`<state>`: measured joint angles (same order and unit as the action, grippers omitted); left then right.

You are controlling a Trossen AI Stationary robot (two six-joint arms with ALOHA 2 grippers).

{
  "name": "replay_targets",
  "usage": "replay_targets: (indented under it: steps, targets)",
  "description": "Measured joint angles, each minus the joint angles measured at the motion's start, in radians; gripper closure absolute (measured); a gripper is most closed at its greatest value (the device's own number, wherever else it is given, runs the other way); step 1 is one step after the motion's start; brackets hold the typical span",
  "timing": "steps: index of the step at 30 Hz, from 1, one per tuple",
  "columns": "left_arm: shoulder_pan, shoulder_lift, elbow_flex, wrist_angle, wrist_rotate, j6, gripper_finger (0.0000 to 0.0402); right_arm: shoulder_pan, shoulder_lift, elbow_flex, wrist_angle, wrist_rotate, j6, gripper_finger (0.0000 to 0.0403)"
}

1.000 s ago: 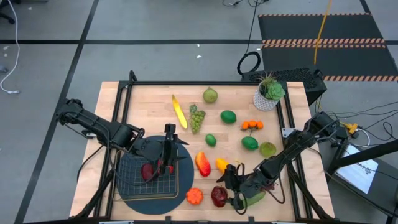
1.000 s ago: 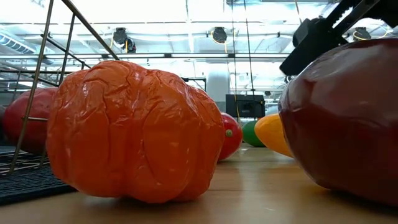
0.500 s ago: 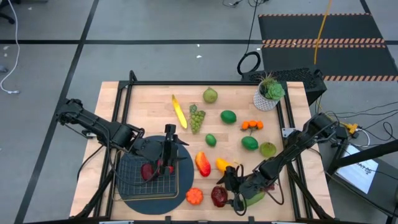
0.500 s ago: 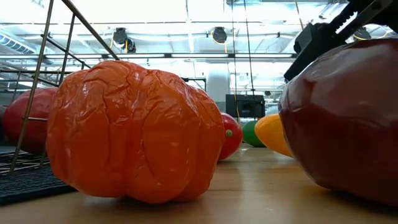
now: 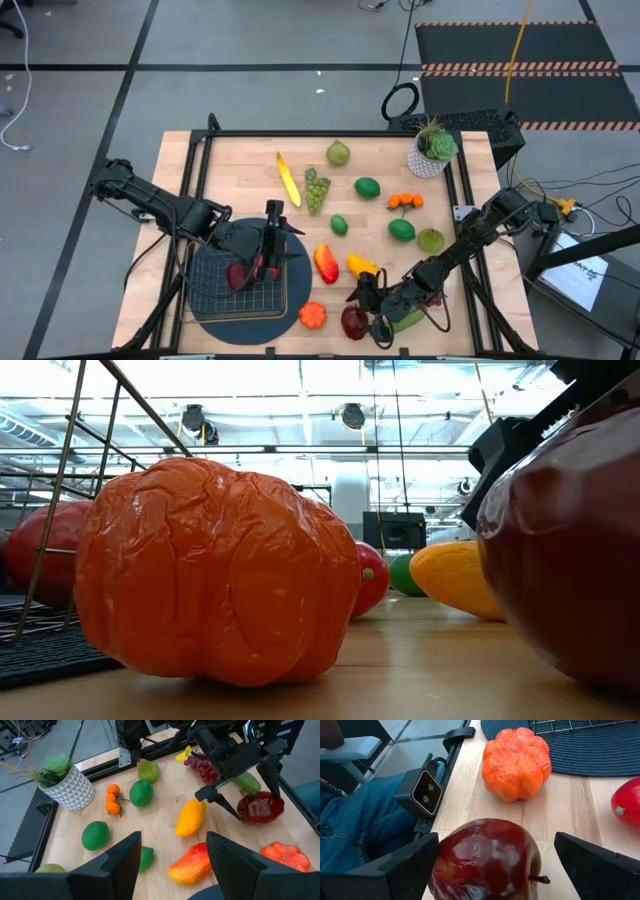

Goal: Build produce basket
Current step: Put the dark red apple into the gold wire basket

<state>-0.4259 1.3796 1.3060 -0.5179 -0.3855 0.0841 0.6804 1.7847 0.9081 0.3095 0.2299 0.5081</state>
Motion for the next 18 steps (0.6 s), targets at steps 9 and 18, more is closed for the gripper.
replay_targets:
  steps: [9, 18]
  targets:
    - [0.000, 0.000, 0.000, 0.000, 0.000, 0.008, 0.0179, -0.005, -0.001, 0.002, -0.057, 0.000, 0.002, 0.0016]
    - [0.000, 0.000, 0.000, 0.005, 0.000, 0.016, 0.0178, -0.007, 0.000, 0.002, -0.051, -0.021, -0.059, 0.0092]
